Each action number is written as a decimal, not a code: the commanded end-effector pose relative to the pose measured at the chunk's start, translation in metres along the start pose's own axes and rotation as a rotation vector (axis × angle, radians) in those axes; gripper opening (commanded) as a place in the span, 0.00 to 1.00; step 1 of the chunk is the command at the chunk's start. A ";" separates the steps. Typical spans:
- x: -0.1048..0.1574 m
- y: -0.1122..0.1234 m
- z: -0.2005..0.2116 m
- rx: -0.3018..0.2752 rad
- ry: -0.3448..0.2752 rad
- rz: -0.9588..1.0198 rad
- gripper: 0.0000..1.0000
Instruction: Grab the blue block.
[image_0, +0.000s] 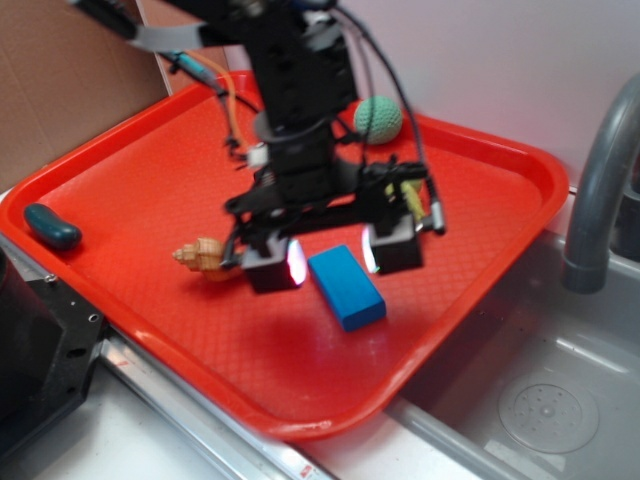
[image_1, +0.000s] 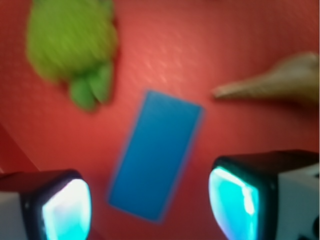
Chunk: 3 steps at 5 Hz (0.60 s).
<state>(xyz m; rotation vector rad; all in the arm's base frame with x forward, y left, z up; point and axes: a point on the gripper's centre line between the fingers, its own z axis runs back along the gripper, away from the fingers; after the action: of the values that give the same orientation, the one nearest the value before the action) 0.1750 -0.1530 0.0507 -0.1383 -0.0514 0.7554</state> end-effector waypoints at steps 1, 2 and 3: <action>0.022 -0.016 -0.002 -0.018 0.020 -0.051 1.00; 0.036 -0.018 -0.001 0.012 0.009 -0.050 1.00; 0.052 -0.020 -0.007 0.073 0.029 -0.022 1.00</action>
<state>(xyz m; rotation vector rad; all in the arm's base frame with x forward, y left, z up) 0.2117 -0.1364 0.0343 -0.0441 0.0287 0.7219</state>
